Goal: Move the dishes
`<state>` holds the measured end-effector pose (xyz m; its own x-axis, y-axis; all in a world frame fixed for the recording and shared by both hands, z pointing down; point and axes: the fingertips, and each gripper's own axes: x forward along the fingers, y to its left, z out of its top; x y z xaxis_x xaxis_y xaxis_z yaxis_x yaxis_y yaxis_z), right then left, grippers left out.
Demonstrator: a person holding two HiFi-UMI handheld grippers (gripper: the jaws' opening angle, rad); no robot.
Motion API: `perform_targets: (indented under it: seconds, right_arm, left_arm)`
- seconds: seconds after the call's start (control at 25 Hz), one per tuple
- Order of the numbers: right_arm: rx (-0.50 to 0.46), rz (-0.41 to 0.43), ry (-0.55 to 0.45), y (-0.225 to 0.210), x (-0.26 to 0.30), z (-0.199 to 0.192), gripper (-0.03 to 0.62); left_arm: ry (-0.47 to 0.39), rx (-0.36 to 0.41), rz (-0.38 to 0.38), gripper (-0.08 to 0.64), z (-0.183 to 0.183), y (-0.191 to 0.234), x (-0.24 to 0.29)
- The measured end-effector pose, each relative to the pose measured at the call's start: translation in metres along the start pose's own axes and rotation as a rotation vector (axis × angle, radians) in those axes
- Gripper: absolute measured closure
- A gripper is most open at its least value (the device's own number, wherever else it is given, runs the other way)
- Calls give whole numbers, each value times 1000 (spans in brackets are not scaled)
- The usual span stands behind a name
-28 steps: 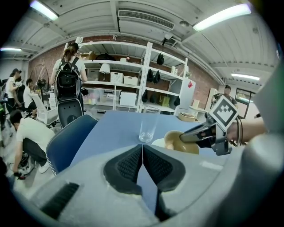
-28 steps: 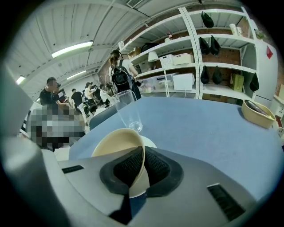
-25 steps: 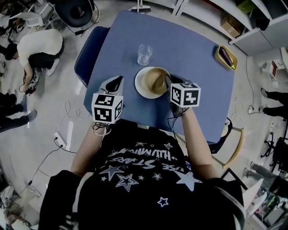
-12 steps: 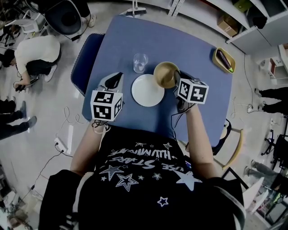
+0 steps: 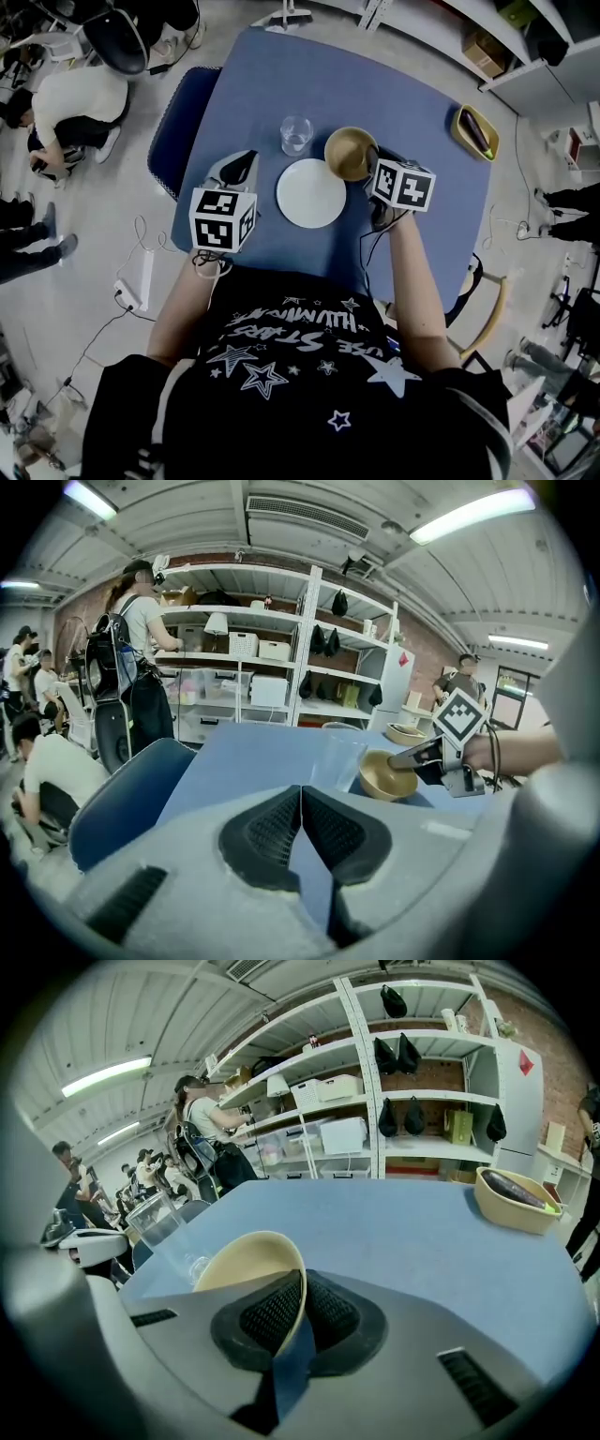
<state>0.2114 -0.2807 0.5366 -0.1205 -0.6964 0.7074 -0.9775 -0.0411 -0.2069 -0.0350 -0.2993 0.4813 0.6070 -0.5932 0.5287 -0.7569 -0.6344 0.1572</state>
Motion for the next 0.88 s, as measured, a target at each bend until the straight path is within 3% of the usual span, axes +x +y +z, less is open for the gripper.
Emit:
perform_targets:
  seconds: [0.28, 0.6, 0.88]
  right_arm:
    - [-6, -13, 1, -5, 7, -2, 566]
    - [-35, 22, -13, 1, 7, 0, 469]
    - [-53, 3, -53, -5, -9, 8, 431]
  left_arm:
    - [7, -2, 6, 538, -4, 2, 0]
    - [-12, 5, 17, 538, 1, -1, -6]
    - [-41, 9, 39, 538, 6, -7, -20]
